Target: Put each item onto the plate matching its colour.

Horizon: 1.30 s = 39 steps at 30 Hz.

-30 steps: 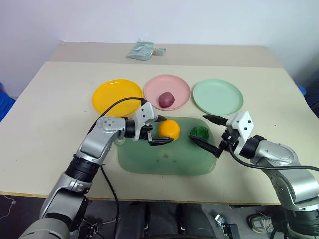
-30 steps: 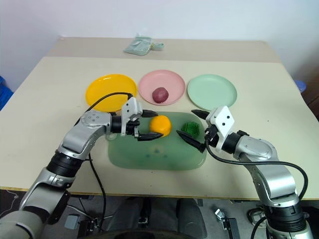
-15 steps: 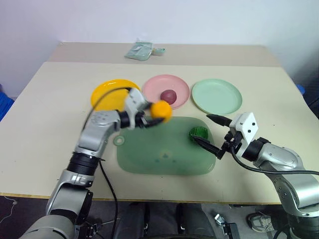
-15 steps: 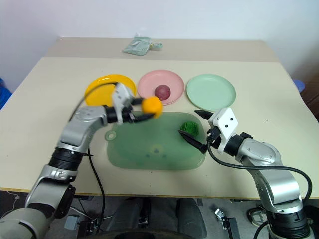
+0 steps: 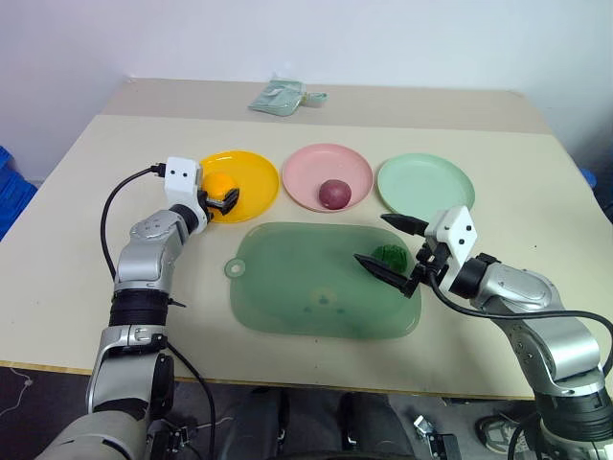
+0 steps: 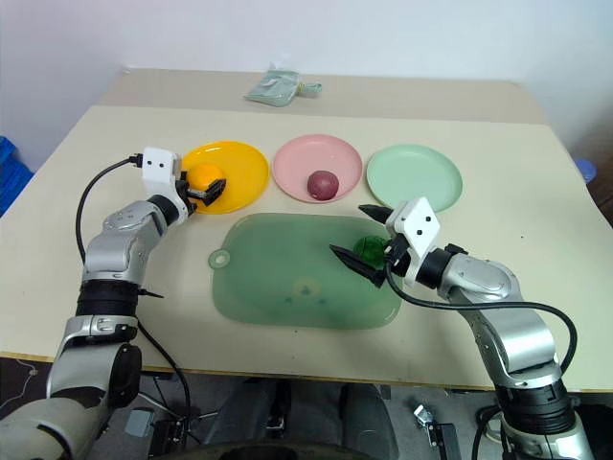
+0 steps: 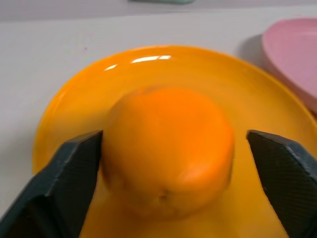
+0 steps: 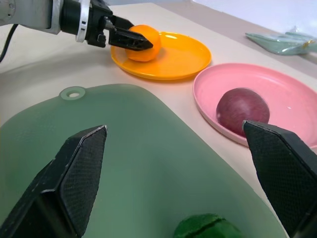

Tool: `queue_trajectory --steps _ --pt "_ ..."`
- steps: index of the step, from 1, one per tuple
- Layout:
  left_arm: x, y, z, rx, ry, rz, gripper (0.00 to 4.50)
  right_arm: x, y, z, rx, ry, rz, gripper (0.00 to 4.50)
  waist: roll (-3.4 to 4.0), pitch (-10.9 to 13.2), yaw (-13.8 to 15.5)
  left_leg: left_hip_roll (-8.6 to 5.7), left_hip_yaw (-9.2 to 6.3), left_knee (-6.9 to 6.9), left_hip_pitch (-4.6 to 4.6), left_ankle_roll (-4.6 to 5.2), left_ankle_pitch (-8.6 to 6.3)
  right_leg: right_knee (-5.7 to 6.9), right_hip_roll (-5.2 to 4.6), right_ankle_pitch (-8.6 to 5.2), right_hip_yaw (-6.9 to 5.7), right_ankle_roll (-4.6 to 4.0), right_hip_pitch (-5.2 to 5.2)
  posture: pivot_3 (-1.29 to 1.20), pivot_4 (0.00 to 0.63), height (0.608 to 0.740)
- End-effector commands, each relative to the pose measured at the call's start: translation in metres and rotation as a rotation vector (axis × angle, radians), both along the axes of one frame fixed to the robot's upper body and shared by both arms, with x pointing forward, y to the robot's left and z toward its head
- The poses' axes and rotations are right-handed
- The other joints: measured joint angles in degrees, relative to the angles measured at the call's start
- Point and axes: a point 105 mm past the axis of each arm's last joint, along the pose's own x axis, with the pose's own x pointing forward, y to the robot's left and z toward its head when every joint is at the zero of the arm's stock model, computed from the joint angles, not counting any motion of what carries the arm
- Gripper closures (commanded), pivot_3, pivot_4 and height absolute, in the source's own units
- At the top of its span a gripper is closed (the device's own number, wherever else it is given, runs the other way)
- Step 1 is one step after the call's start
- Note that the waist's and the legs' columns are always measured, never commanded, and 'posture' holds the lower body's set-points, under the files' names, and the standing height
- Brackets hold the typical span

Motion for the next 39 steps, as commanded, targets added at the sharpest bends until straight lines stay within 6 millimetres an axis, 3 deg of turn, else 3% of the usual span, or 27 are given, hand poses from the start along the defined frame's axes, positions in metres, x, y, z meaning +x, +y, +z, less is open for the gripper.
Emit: queue_trajectory --steps 1,4,6,9,14,19,20,25,30,34,37,39 --pt "0.0 0.0 0.026 0.009 -0.112 -0.035 0.05 -0.003 -0.004 0.007 0.017 0.017 0.007 0.0 0.0 0.0 -0.16 0.0 0.0 0.0 0.0 0.0 0.0 0.0 0.0 0.0 0.0 0.0 0.0 0.0 0.15 0.74" --pt "-0.008 0.008 0.037 -0.002 -0.167 -0.042 0.05 -0.001 -0.009 0.003 -0.034 -0.005 -0.041 0.0 0.0 0.0 -0.67 0.0 0.0 0.0 0.0 0.0 0.0 0.0 -0.01 0.0 0.01 0.0 0.0 0.0 0.15 0.74" --pt "-0.023 0.017 0.048 0.034 -0.229 -0.069 0.05 0.008 -0.018 -0.009 -0.109 -0.012 -0.119 0.0 0.0 0.0 -1.02 0.02 -0.01 -0.02 0.0 0.0 0.0 0.0 -0.04 0.0 0.04 0.0 0.0 0.0 0.15 0.74" --pt "-0.049 0.016 0.054 0.083 -0.264 -0.18 0.05 0.009 -0.021 -0.02 -0.143 0.001 -0.135 0.0 0.01 0.0 -1.72 0.07 0.02 -0.11 0.01 -0.05 0.02 0.0 -0.09 0.0 0.12 0.0 -0.08 0.0 0.15 0.74" --pt "-0.098 -0.015 0.034 0.195 -0.183 -0.493 0.05 0.015 -0.024 -0.033 -0.192 0.023 -0.148 0.0 0.01 -0.02 -2.12 0.09 0.02 -0.15 0.03 -0.1 0.04 -0.01 -0.17 -0.01 0.12 -0.02 -0.05 0.0 0.15 0.74" --pt "-0.133 -0.047 0.014 0.181 -0.084 -0.701 0.05 0.021 -0.027 -0.042 -0.205 0.055 -0.146 0.0 0.04 -0.03 -2.01 0.1 -0.01 -0.17 0.05 -0.1 0.03 -0.02 -0.24 -0.01 0.11 -0.04 -0.03 0.0 0.15 0.74" --pt "-0.138 -0.052 0.012 0.181 -0.08 -0.731 0.0 0.021 -0.026 -0.042 -0.203 0.058 -0.142 0.54 0.04 -0.04 -2.05 0.1 -0.01 -0.17 0.05 -0.09 0.02 -0.02 -0.24 -0.01 0.11 -0.04 -0.03 0.0 0.15 0.74" --pt "-0.151 -0.064 0.006 0.164 -0.06 -0.787 0.0 0.031 -0.026 -0.027 -0.164 0.007 -0.16 2.4 0.06 -0.05 -2.28 0.1 -0.01 -0.21 0.05 -0.07 0.01 -0.02 -0.25 -0.01 0.11 -0.04 -0.06 0.0 0.15 0.74" --pt "-0.159 -0.081 0.005 0.136 -0.067 -0.842 0.0 0.073 -0.037 -0.004 -0.118 -0.1 -0.345 2.4 0.09 -0.05 -2.37 0.09 -0.01 -0.21 0.05 -0.08 0.01 -0.02 -0.23 -0.01 0.11 -0.05 -0.08 0.0 0.15 0.74" --pt "-0.16 -0.089 0.004 0.117 -0.074 -0.852 0.0 0.125 -0.064 -0.006 -0.186 -0.107 -0.606 2.4 0.09 -0.05 -2.21 0.06 0.01 -0.2 0.05 -0.11 0.03 0.0 -0.23 -0.01 0.1 -0.05 -0.09 0.0 0.15 0.74" --pt "-0.16 -0.093 0.004 0.113 -0.078 -0.854 0.0 0.142 -0.076 -0.011 -0.187 -0.079 -0.692 2.4 0.09 -0.05 -2.27 0.04 0.02 -0.2 0.03 -0.12 0.04 -0.01 -0.22 -0.01 0.09 -0.05 -0.1 0.0 0.15 0.74" --pt "-0.162 -0.095 0.005 0.107 -0.087 -0.845 0.0 0.151 -0.078 -0.007 -0.169 -0.094 -0.722 1.44 0.1 -0.04 -2.36 0.06 0.03 -0.21 0.03 -0.11 0.04 -0.02 -0.18 -0.01 0.09 -0.05 -0.1 0.0 0.15 0.74"
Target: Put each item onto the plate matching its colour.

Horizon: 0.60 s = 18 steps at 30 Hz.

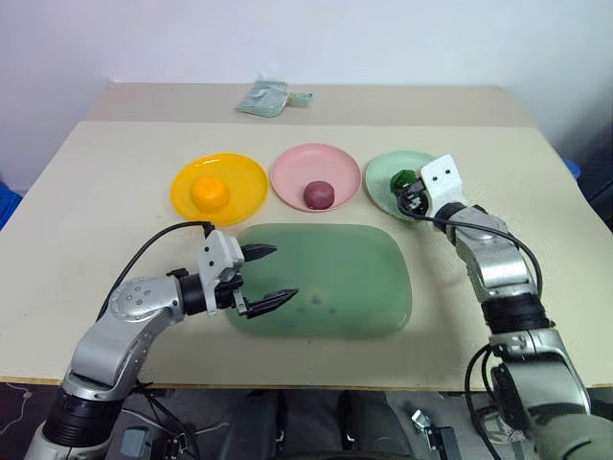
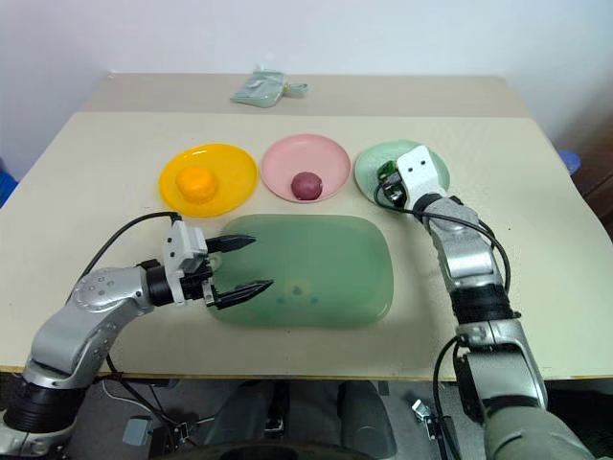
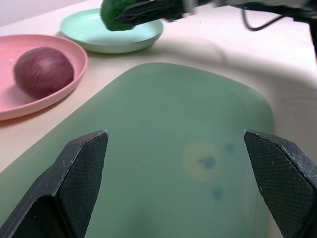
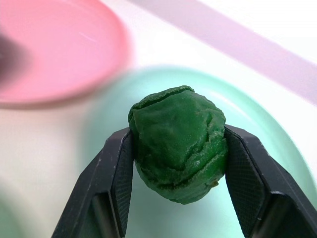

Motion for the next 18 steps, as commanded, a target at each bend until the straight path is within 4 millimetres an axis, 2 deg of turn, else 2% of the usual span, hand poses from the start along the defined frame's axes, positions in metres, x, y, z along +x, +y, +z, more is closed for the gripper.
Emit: queue_trajectory --steps 1,3,6,8,12,14,15,18 --pt "-0.005 -0.007 0.011 -0.02 -0.048 -0.007 0.0 0.012 -0.005 0.016 0.014 -0.084 -0.049 1.08 0.01 0.0 -0.18 0.0 0.02 0.0 -0.01 0.0 0.0 -0.01 0.0 0.0 0.0 0.0 -0.01 0.0 0.15 0.74" --pt "-0.003 -0.001 0.012 -0.032 -0.058 0.042 0.0 0.012 -0.003 0.023 0.008 -0.128 -0.023 0.05 0.01 0.01 -0.31 0.0 0.04 0.0 -0.01 0.0 0.0 -0.02 0.01 0.0 0.01 0.0 -0.01 0.0 0.15 0.74" --pt "0.002 0.011 0.014 -0.05 -0.078 0.132 0.0 0.004 -0.009 0.029 0.034 -0.171 0.014 0.02 0.02 0.01 -0.3 0.04 0.04 0.0 -0.01 0.0 0.0 -0.02 0.05 0.0 0.01 0.01 -0.01 0.0 0.15 0.74" --pt "0.009 0.03 0.017 -0.062 -0.104 0.242 0.0 -0.009 -0.019 0.03 0.056 -0.183 0.055 0.02 0.02 0.01 0.11 0.05 0.03 0.0 -0.01 0.0 0.0 -0.01 0.06 0.0 0.01 0.01 0.0 0.0 0.15 0.74" --pt "0.026 0.087 0.022 -0.083 -0.15 0.55 0.0 -0.039 -0.041 0.021 0.032 -0.151 0.121 0.02 0.02 0.01 0.38 0.03 0.01 0.04 -0.01 0.08 -0.04 -0.06 0.0 0.01 0.0 0.01 0.1 0.0 0.15 0.74" --pt "0.027 0.112 0.021 -0.071 -0.166 0.657 0.0 -0.052 -0.049 0.019 0.028 -0.143 0.141 0.02 0.02 0.01 0.11 0.03 0.01 0.03 0.01 0.1 -0.05 -0.06 0.0 0.01 0.01 0.01 0.11 0.0 0.15 0.74" --pt "0.027 0.118 0.02 -0.066 -0.171 0.681 0.0 -0.055 -0.053 0.019 0.028 -0.143 0.143 0.02 0.03 0.0 -0.14 0.04 0.01 0.03 0.02 0.16 -0.09 -0.05 0.01 0.01 0.01 0.01 0.11 0.0 0.15 0.74" --pt "0.021 0.16 0.011 -0.033 -0.171 0.866 0.0 -0.074 -0.073 0.011 0.053 -0.11 0.136 0.02 0.06 -0.01 -0.31 0.09 0.02 0.0 0.05 0.21 -0.12 -0.04 0.05 0.01 0.03 0.01 0.08 0.0 0.15 0.74"
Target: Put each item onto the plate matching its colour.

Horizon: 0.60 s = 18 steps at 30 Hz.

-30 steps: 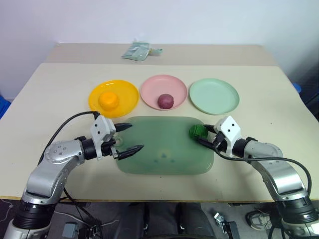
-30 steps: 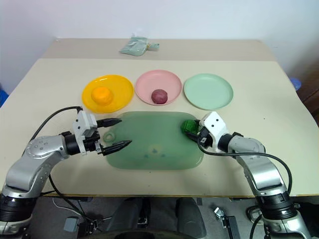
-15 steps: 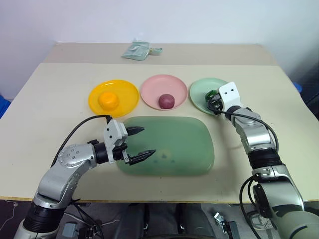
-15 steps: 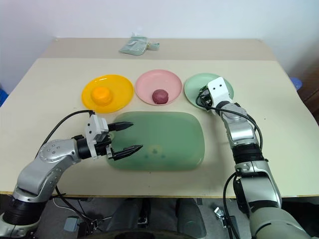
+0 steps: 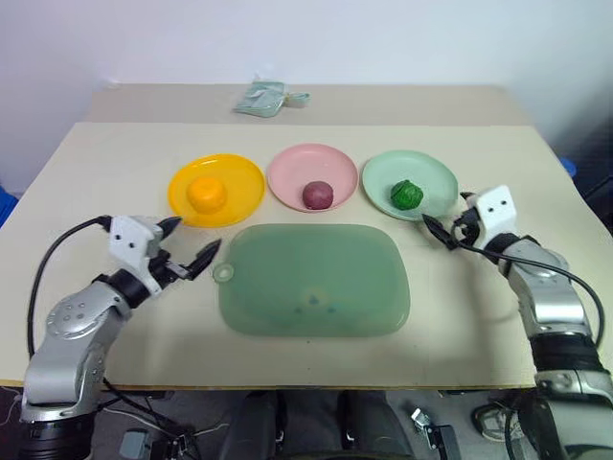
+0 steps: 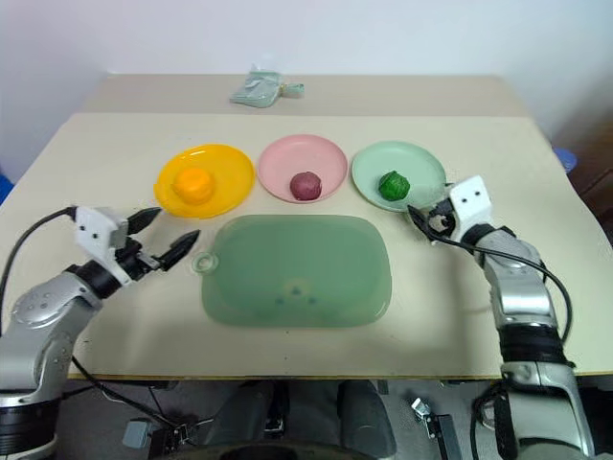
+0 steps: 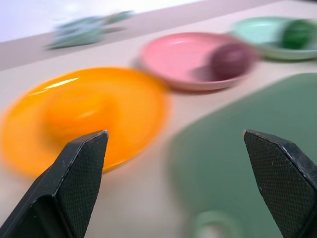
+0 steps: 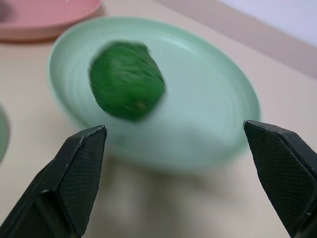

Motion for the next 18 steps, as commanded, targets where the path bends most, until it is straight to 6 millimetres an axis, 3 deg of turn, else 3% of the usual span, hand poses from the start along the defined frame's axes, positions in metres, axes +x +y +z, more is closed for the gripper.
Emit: queue_trajectory --steps 1,8,18 --pt "-0.01 0.048 -0.001 0.028 -0.031 0.208 0.0 -0.019 -0.016 0.018 0.016 -0.055 0.029 0.02 0.01 -0.01 0.12 0.01 0.0 0.0 0.01 0.0 0.0 0.0 0.0 0.0 0.0 0.0 0.0 0.0 0.15 0.74" --pt "-0.024 0.065 -0.017 0.038 0.0 0.327 0.0 -0.026 -0.022 0.013 0.05 0.002 0.094 0.02 0.01 -0.01 0.41 -0.01 0.0 0.01 0.05 0.12 -0.08 -0.02 -0.11 0.01 0.0 0.0 0.07 0.0 0.15 0.74" --pt "-0.04 0.061 -0.023 0.017 0.007 0.378 0.0 -0.015 -0.02 0.015 0.079 0.02 0.133 0.02 0.02 -0.01 0.37 -0.02 0.0 -0.03 0.04 0.07 -0.08 -0.06 -0.19 0.0 -0.01 -0.02 0.05 0.0 0.15 0.74"
